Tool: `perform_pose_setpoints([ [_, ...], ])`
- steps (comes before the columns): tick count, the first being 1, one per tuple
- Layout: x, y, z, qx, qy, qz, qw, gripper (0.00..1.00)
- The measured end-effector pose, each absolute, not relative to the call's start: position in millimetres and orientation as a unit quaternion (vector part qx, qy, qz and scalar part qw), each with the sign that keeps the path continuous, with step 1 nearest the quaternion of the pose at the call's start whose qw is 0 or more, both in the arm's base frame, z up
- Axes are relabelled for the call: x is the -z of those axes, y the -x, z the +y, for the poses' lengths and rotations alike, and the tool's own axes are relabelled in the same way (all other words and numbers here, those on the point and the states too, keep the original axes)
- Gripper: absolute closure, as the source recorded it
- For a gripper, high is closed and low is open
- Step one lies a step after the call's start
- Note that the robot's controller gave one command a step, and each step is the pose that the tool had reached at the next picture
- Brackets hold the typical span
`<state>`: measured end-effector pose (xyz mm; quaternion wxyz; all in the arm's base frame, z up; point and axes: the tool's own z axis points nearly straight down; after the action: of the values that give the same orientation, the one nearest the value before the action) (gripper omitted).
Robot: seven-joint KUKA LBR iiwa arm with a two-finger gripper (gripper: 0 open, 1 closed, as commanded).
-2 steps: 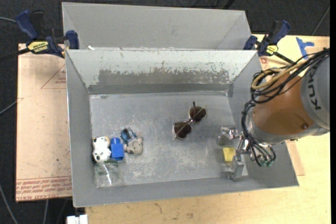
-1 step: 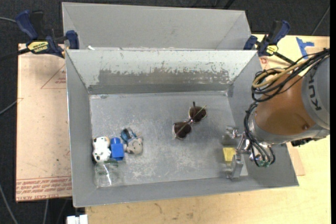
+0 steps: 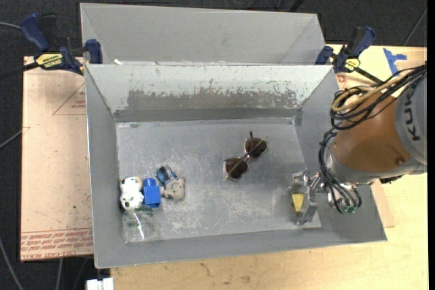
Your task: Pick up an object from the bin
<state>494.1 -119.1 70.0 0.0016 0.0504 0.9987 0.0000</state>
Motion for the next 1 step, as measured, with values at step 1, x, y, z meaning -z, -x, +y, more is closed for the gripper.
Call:
perform_pose_setpoints([
  [1,-70.0,-494.1,-119.1,0.000,-0.050,0.999,0.002,1.00],
])
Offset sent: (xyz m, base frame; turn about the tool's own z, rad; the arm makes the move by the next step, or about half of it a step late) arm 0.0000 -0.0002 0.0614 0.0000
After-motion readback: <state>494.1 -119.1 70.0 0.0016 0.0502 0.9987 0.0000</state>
